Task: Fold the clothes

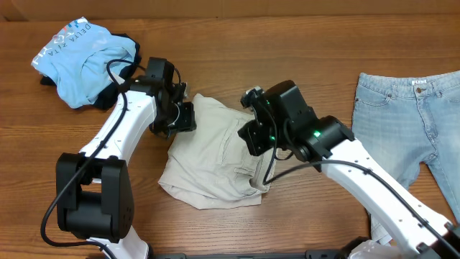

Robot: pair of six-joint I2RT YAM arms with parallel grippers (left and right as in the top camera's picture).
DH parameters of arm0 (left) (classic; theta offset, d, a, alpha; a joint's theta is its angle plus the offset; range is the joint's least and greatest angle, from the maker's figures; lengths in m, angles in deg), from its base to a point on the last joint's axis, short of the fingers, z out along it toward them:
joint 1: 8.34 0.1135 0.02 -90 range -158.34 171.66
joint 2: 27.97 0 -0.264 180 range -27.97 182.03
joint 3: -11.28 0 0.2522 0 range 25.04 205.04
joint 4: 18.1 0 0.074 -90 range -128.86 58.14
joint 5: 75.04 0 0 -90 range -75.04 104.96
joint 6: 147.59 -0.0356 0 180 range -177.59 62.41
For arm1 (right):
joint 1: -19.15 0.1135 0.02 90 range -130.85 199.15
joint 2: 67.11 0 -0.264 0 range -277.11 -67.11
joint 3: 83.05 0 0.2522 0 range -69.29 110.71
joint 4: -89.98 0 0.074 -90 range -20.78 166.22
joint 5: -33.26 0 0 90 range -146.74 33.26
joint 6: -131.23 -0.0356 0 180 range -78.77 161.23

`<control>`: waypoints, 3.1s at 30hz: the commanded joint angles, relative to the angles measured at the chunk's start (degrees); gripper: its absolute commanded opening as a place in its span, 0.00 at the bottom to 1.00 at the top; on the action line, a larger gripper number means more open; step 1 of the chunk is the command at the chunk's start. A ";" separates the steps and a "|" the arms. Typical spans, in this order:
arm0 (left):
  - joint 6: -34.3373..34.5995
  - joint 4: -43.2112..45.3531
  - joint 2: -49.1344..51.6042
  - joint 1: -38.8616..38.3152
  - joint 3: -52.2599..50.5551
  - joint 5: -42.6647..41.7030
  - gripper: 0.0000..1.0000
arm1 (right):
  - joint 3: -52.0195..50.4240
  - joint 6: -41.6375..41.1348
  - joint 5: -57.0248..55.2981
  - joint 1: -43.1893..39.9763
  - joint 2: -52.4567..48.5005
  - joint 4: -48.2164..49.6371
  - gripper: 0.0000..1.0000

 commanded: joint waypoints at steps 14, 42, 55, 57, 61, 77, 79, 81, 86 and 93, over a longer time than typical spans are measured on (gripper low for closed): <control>-7.54 -2.29 -0.90 -0.02 -1.18 -5.31 0.23 | -3.13 -1.25 -10.10 -10.45 -24.48 -0.24 0.04; 13.11 7.43 -1.44 -1.14 -20.92 6.29 0.04 | -0.09 -2.80 3.13 -10.97 1.57 -6.49 0.05; 7.08 8.04 -1.36 0.26 8.59 5.42 0.24 | -0.20 -22.49 5.16 -9.90 -11.98 9.42 0.05; 5.77 -1.97 -1.36 -0.13 14.36 5.14 0.44 | -0.20 -23.56 4.94 -9.90 -14.69 11.34 0.05; 5.79 -17.11 -1.38 -0.31 17.97 5.16 0.60 | -0.20 -28.76 3.67 -10.47 -18.93 12.09 0.05; 13.38 6.40 -1.25 0.07 -16.61 2.12 0.04 | -0.20 -20.22 10.78 -10.54 -20.13 11.17 0.04; 14.64 11.56 -1.25 0.42 -19.41 5.75 0.04 | -0.20 -20.22 13.79 -10.19 -20.13 11.45 0.04; 14.64 17.29 -1.25 0.68 -21.57 12.33 0.04 | -0.20 -20.24 16.02 -9.40 -20.13 11.87 0.04; 14.69 25.09 -1.25 2.93 -19.78 17.92 0.04 | -0.20 -20.26 15.89 -6.25 -20.13 11.63 0.04; 13.84 19.61 -1.25 8.20 -0.96 -3.08 0.10 | -0.20 -27.15 5.33 -5.60 -20.13 11.67 0.05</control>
